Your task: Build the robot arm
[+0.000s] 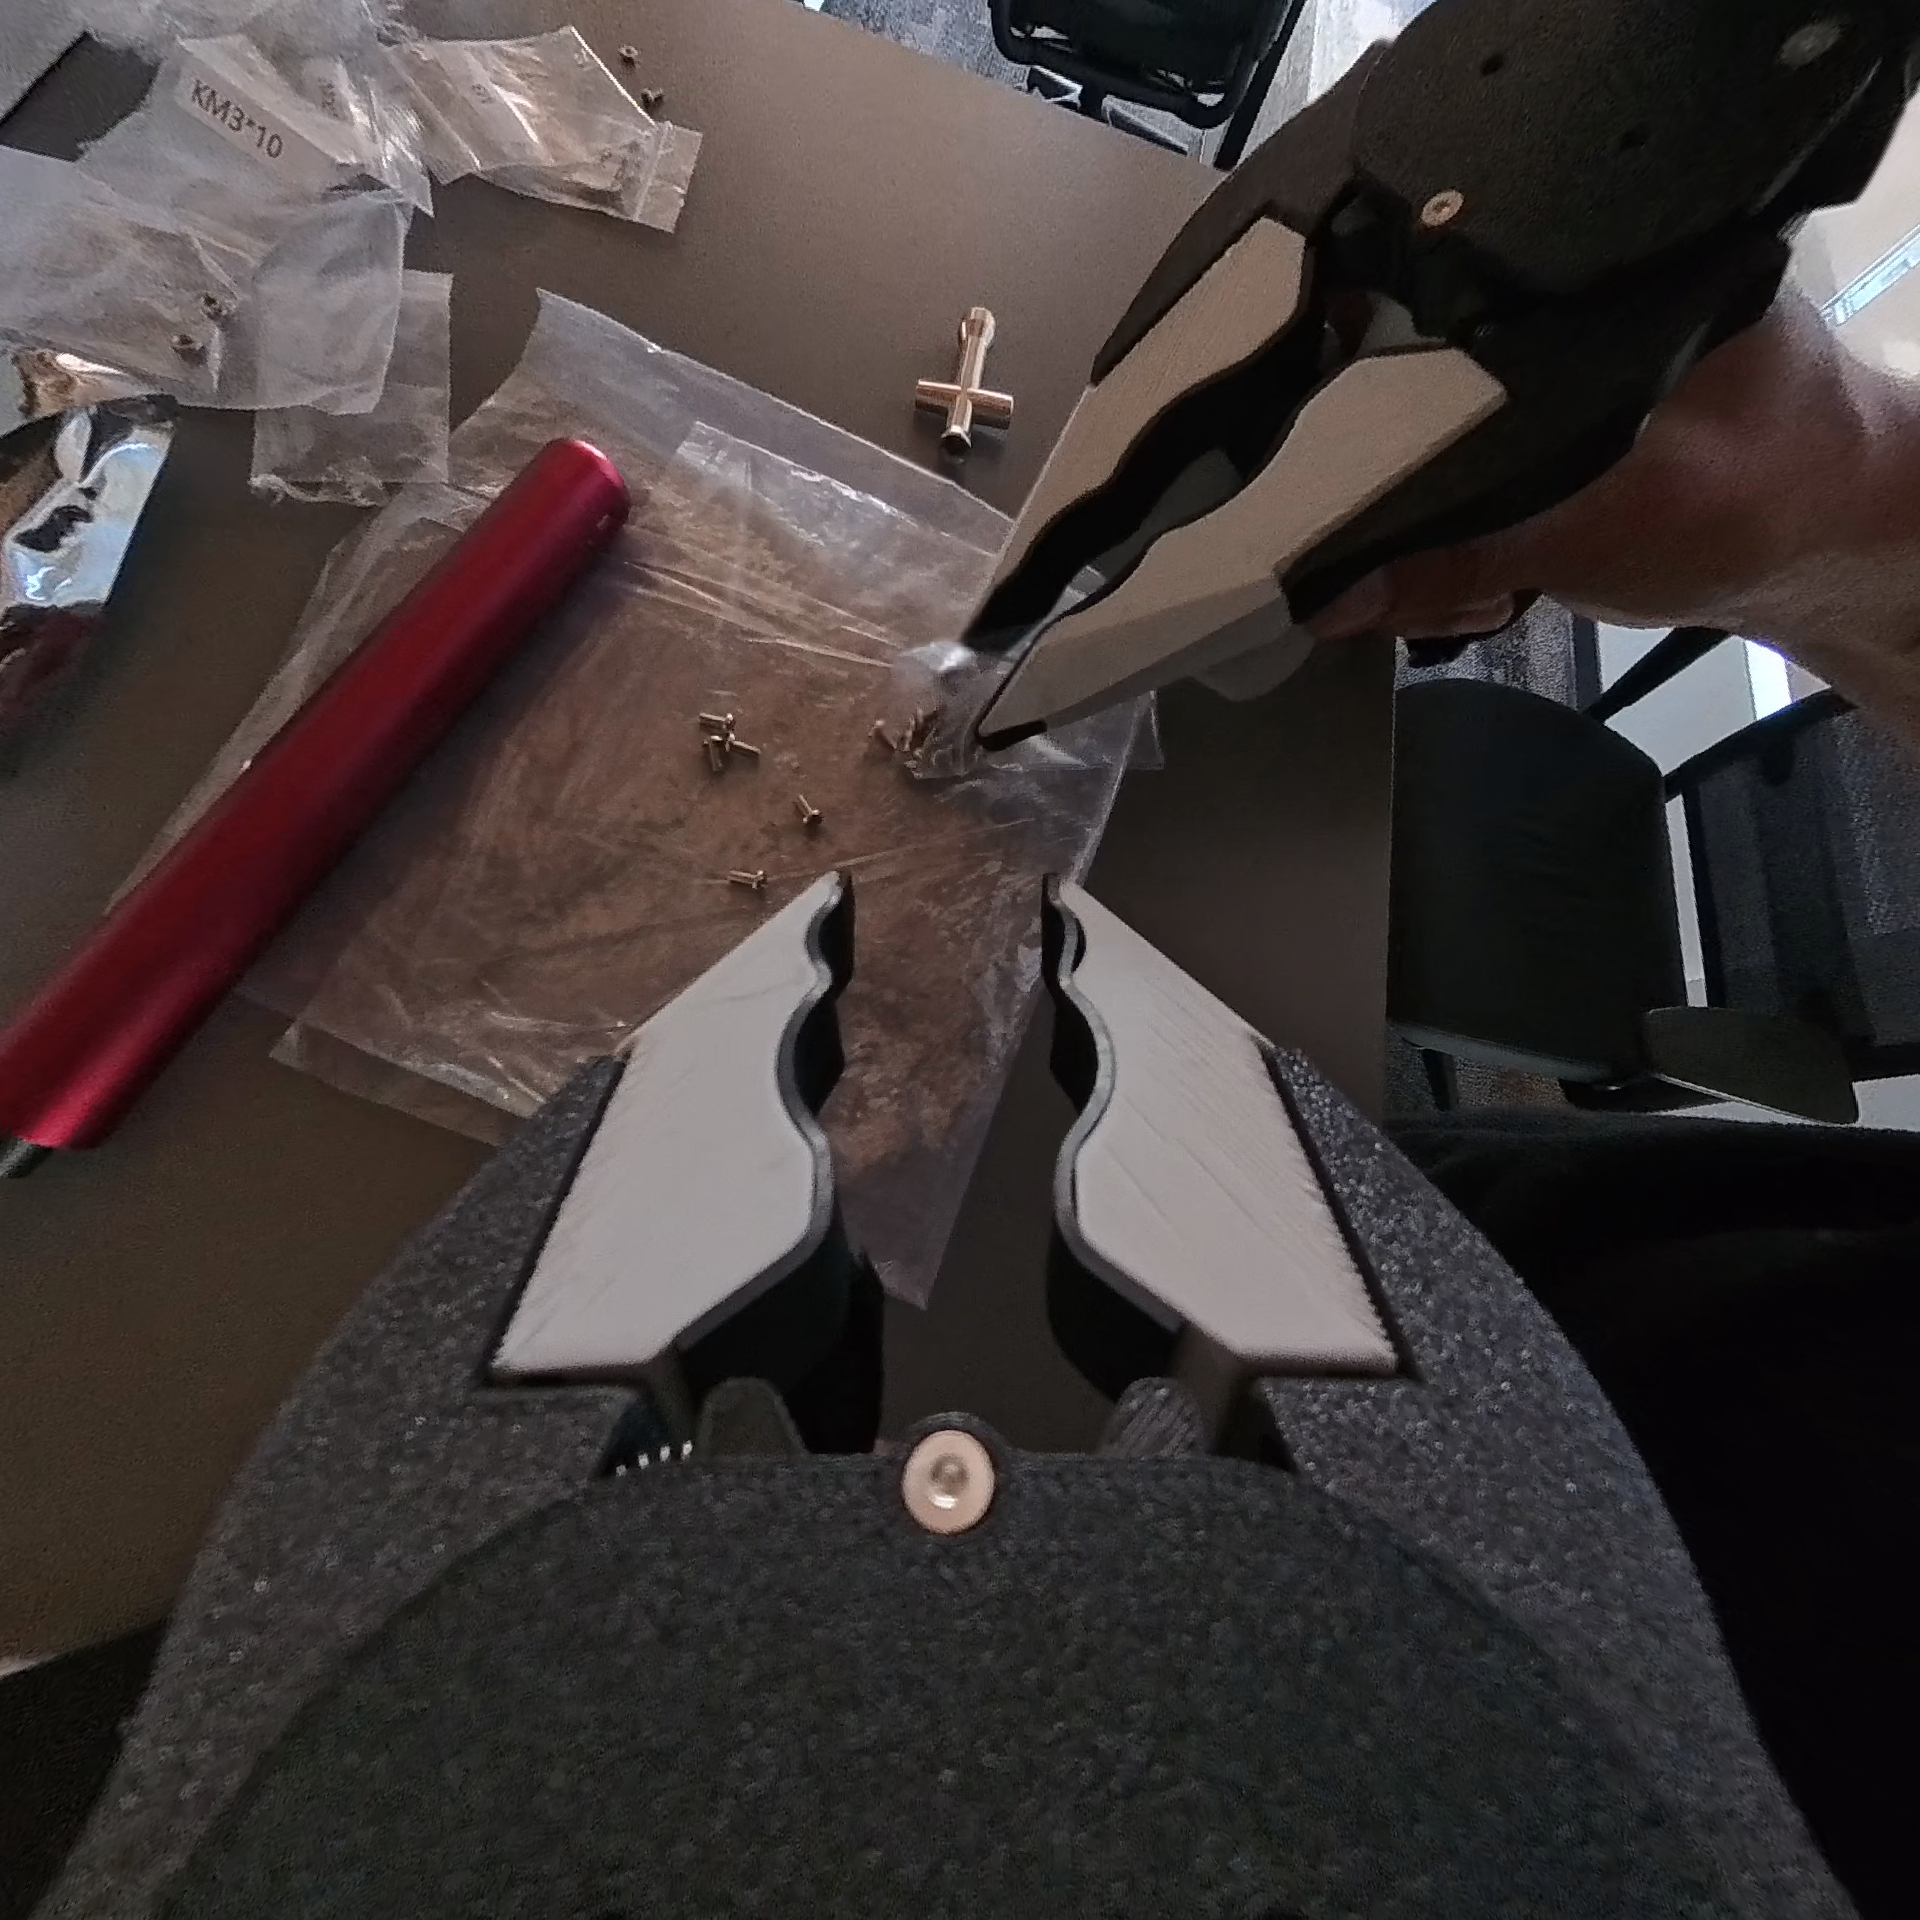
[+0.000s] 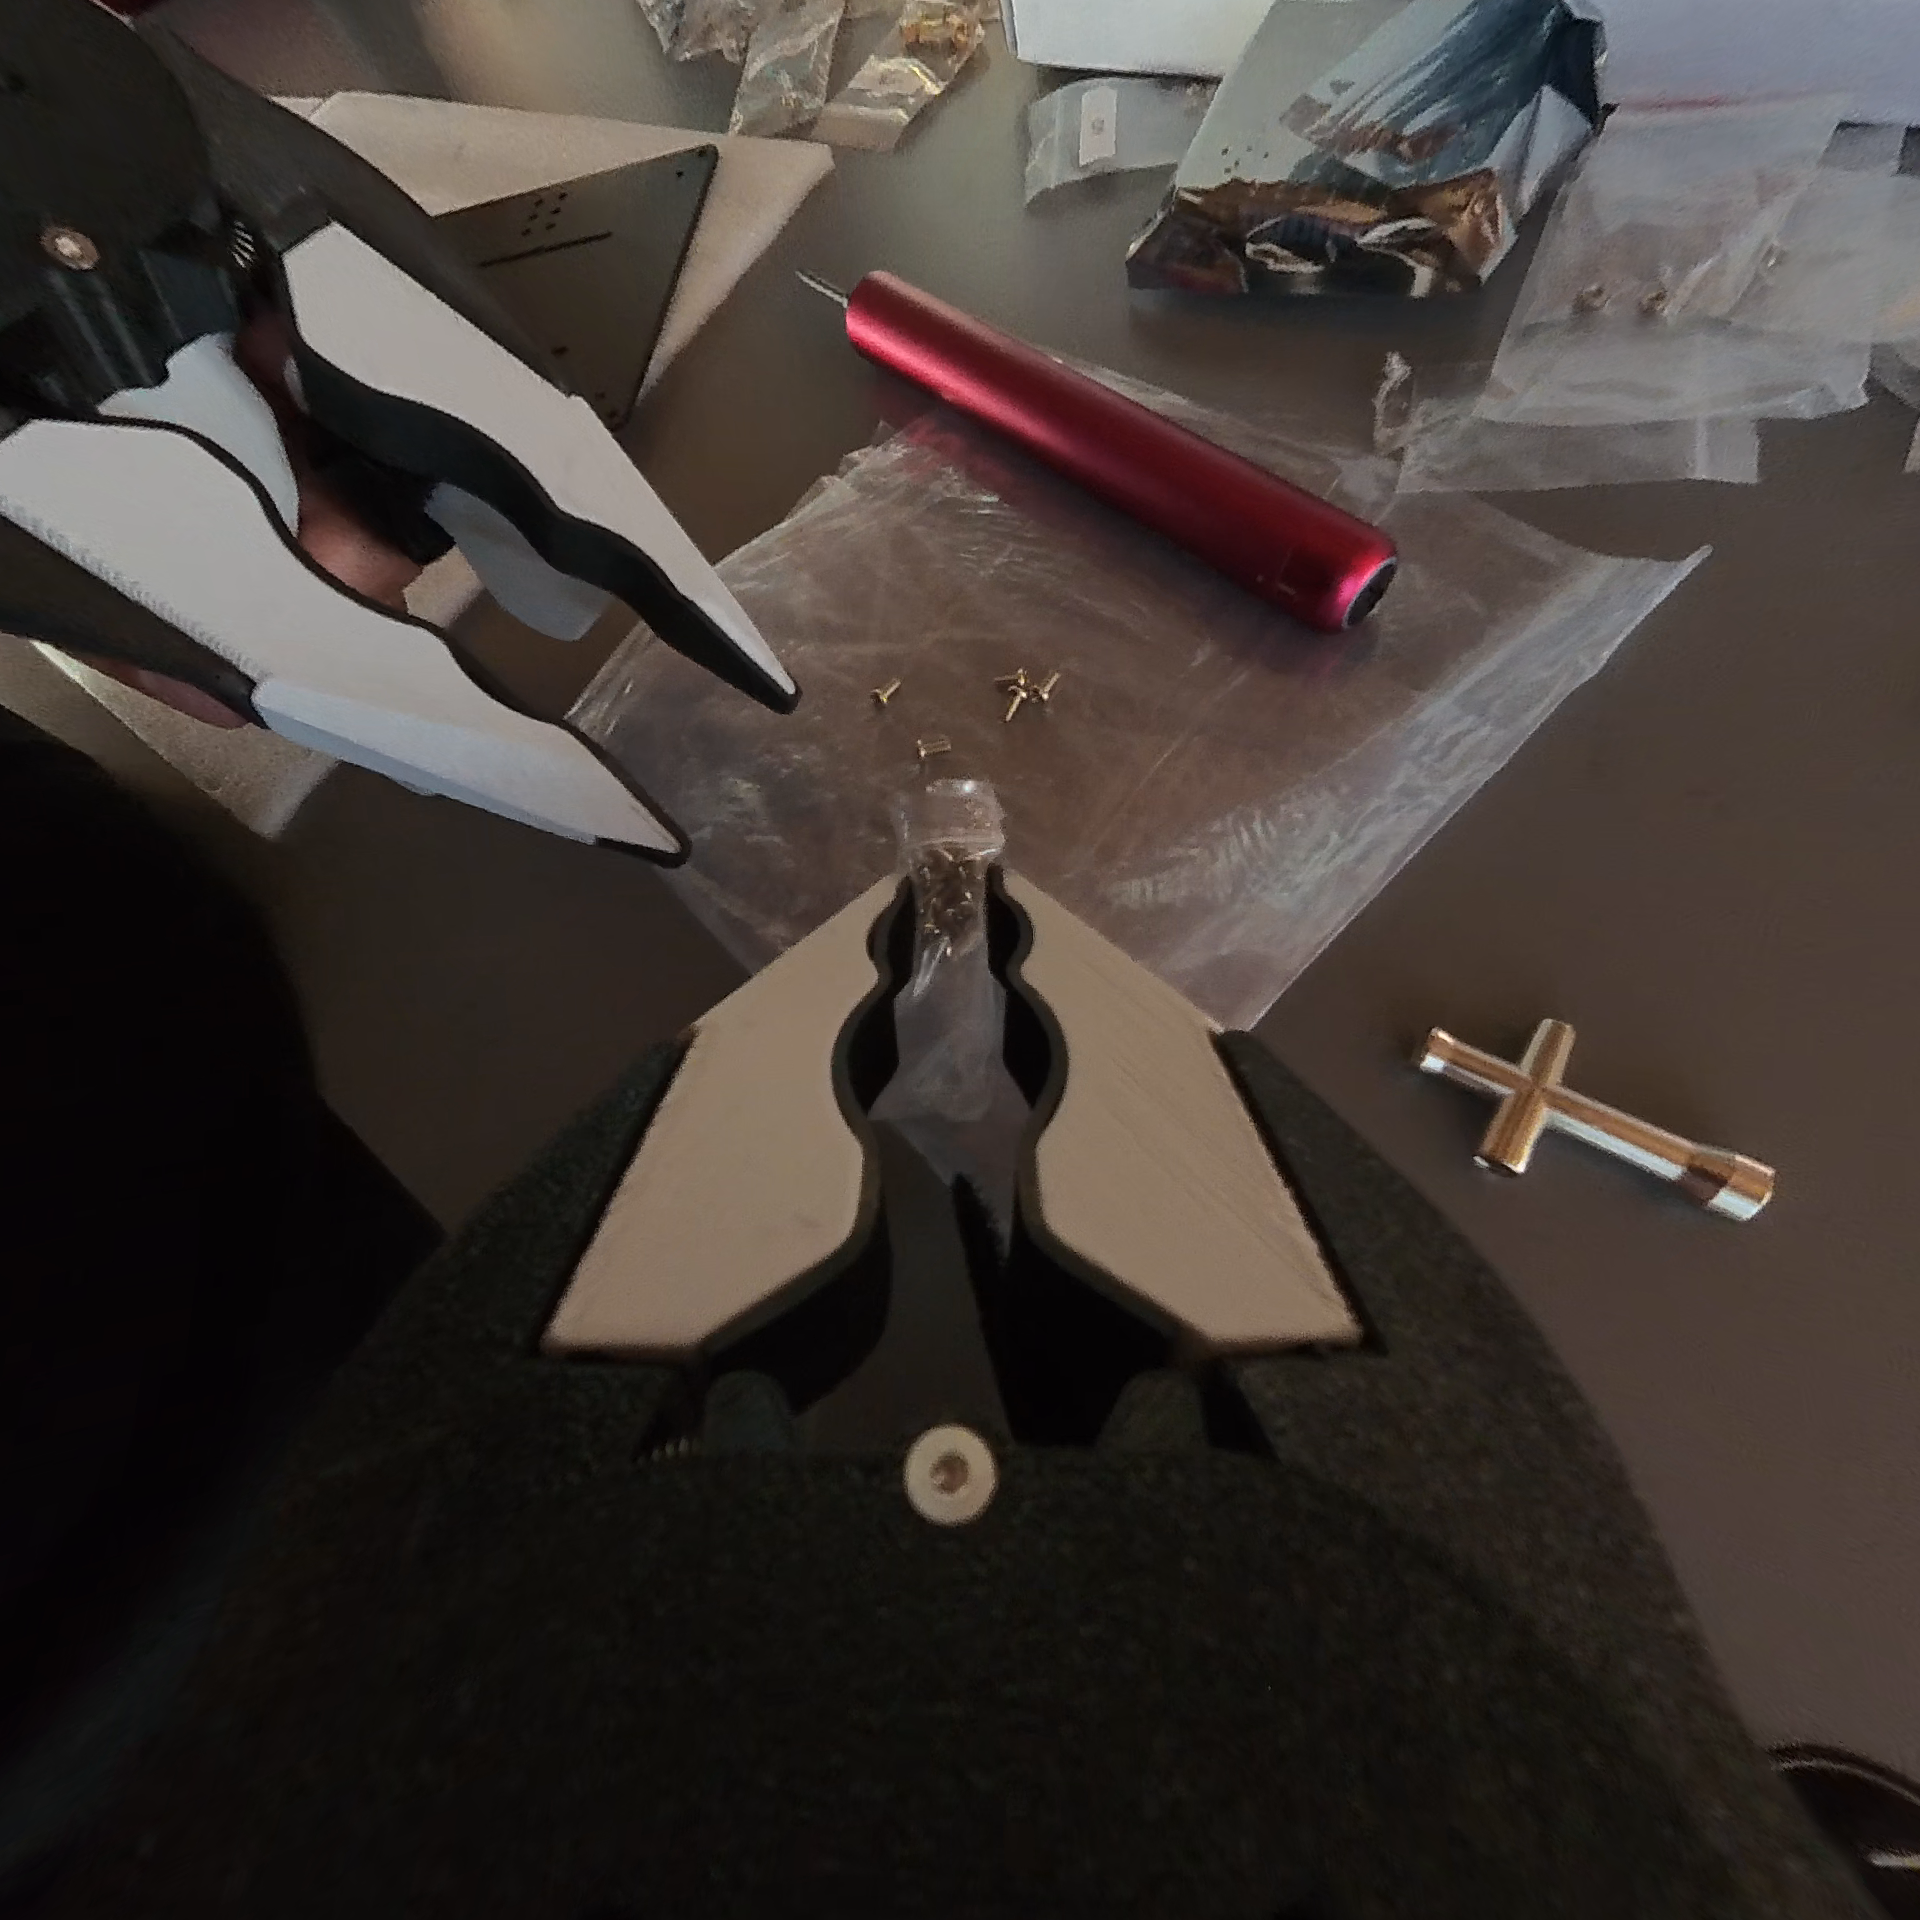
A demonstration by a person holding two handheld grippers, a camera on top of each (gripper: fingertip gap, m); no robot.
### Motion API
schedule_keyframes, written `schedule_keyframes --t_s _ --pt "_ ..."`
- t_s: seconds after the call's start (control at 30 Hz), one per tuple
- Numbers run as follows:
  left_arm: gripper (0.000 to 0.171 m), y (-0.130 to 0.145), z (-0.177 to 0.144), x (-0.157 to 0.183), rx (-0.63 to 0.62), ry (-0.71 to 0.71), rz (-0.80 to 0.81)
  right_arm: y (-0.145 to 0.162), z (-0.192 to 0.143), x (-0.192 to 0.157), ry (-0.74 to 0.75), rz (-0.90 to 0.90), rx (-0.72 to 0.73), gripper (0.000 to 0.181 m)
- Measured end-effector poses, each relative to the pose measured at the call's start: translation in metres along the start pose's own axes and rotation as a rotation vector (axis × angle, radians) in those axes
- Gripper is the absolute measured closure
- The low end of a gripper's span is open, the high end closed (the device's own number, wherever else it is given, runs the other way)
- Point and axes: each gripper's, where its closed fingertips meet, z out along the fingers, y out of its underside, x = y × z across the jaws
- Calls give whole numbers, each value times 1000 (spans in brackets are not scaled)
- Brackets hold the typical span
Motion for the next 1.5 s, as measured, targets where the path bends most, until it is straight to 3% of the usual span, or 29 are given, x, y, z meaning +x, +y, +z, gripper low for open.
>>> schedule_keyframes --t_s 0.33,0.4,0.57,0.8,1.07,1.5 --pt "136 -3 0 4 11 24 12 -3 -1 -4 -20 -5 13 170" --pt "135 -4 2 9 17 54 44 7 2 -1 -10 -12 -40 168" --pt "126 -8 11 11 14 87 163 4 0 -3 -28 -8 -19 169" --pt "120 -12 25 22 -31 242 215 5 2 -4 -29 -19 -31 169" --pt "119 -7 29 28 -45 293 195 5 3 -3 -25 -14 -34 169" --pt "119 -10 26 24 -53 251 209 5 3 -3 -29 -10 -33 169"
